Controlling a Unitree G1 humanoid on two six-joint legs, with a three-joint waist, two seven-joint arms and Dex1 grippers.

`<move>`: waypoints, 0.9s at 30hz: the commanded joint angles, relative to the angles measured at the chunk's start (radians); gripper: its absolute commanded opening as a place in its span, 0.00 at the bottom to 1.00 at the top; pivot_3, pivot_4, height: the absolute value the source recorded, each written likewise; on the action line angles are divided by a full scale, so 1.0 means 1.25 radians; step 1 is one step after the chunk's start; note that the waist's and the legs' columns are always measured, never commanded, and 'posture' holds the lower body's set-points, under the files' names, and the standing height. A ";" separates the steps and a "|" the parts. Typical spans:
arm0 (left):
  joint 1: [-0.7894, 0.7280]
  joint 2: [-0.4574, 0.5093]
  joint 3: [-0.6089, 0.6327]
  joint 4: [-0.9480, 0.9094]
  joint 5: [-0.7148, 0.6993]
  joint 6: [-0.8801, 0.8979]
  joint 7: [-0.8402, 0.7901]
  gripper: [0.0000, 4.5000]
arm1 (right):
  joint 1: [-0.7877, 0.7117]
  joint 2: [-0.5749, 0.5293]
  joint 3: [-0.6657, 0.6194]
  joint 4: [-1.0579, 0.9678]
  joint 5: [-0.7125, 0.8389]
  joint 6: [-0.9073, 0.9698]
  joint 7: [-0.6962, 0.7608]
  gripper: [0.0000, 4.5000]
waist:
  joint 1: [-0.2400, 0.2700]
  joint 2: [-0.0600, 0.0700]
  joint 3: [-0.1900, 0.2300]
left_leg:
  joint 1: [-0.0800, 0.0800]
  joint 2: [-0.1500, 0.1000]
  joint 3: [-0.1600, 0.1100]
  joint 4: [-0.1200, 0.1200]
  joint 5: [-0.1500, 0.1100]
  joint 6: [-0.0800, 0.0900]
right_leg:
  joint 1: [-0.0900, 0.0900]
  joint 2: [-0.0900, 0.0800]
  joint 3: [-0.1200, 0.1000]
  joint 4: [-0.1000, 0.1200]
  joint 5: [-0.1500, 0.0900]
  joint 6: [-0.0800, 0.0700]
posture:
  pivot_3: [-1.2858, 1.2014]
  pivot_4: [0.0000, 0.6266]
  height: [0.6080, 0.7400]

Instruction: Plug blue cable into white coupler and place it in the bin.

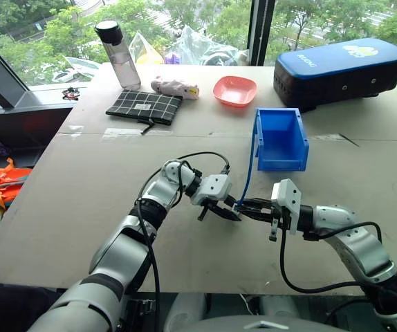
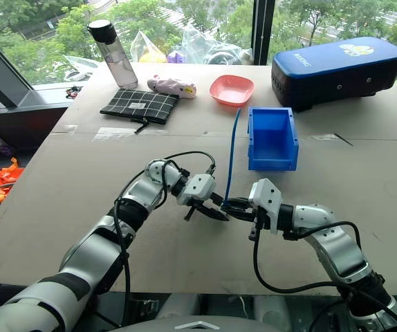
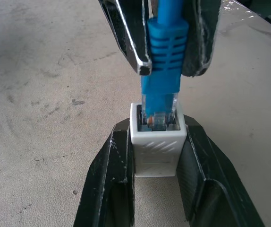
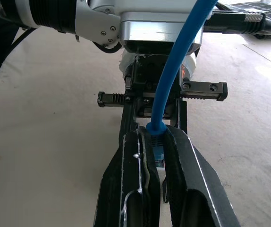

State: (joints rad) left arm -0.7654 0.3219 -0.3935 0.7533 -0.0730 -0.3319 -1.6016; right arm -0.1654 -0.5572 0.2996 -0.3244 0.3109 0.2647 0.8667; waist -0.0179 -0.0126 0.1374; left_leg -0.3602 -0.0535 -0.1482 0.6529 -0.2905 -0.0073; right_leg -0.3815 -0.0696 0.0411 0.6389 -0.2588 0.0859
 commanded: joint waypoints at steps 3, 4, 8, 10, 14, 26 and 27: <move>0.003 -0.003 0.003 -0.045 0.004 0.010 0.006 0.13 | -0.019 -0.028 0.066 0.046 -0.088 0.067 0.003 0.00 | 0.000 0.000 -0.001 | 0.001 0.000 0.000 0.000 0.000 0.000 | 0.000 0.000 0.000 0.001 0.000 0.000 | 0.52 0.24 0.97; 0.004 -0.003 0.003 -0.048 0.003 0.013 0.007 0.13 | -0.022 -0.030 0.077 0.047 -0.094 0.073 0.004 0.00 | -0.001 0.000 -0.001 | 0.001 0.000 0.000 0.000 0.000 0.000 | 0.000 0.000 0.000 0.001 0.000 0.000 | 0.52 0.24 0.97; 0.011 -0.003 0.004 -0.076 -0.002 0.034 0.013 0.13 | -0.024 -0.024 0.114 0.051 -0.109 0.113 0.008 0.00 | -0.005 -0.001 -0.002 | 0.001 0.000 0.000 0.000 0.000 0.000 | 0.001 0.000 0.000 0.002 0.000 0.000 | 0.52 0.24 0.97; 0.017 -0.003 0.005 -0.091 -0.004 0.045 0.018 0.13 | -0.018 -0.017 0.119 0.057 -0.109 0.120 0.005 0.00 | -0.009 -0.002 -0.003 | 0.002 0.000 0.000 0.000 0.000 0.000 | 0.001 0.000 0.000 0.002 0.000 0.000 | 0.52 0.24 0.97; 0.031 0.003 0.007 -0.127 -0.014 0.092 0.022 0.13 | -0.002 -0.010 0.111 0.065 -0.110 0.096 0.003 0.00 | -0.013 -0.002 -0.004 | 0.003 0.000 -0.001 0.000 0.000 0.000 | 0.002 0.000 0.000 0.002 0.000 0.000 | 0.52 0.24 0.97; 0.273 0.157 0.206 -0.634 -0.219 0.549 0.203 0.84 | -0.044 0.035 -0.246 -0.175 0.242 0.211 -0.107 0.00 | -0.025 0.002 -0.001 | 0.001 0.003 -0.008 -0.001 0.000 0.000 | -0.003 0.001 0.005 0.003 0.000 0.000 | 0.52 0.24 0.97; 0.314 0.163 0.244 -0.703 -0.248 0.597 0.255 0.84 | -0.096 0.017 -0.278 -0.159 0.266 0.254 -0.126 0.00 | -0.023 0.002 -0.001 | 0.001 0.002 -0.008 -0.002 0.000 0.000 | -0.004 0.001 0.006 0.003 0.000 0.000 | 0.52 0.24 0.97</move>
State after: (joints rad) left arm -0.3926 0.5239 -0.1433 -0.0016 -0.3233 0.3407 -1.3509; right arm -0.2335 -0.5234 0.0176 -0.4837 0.5785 0.5282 0.7422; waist -0.0466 -0.0101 0.1359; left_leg -0.3594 -0.0505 -0.1591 0.6506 -0.2909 -0.0068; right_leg -0.3868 -0.0681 0.0478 0.6425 -0.2586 0.0854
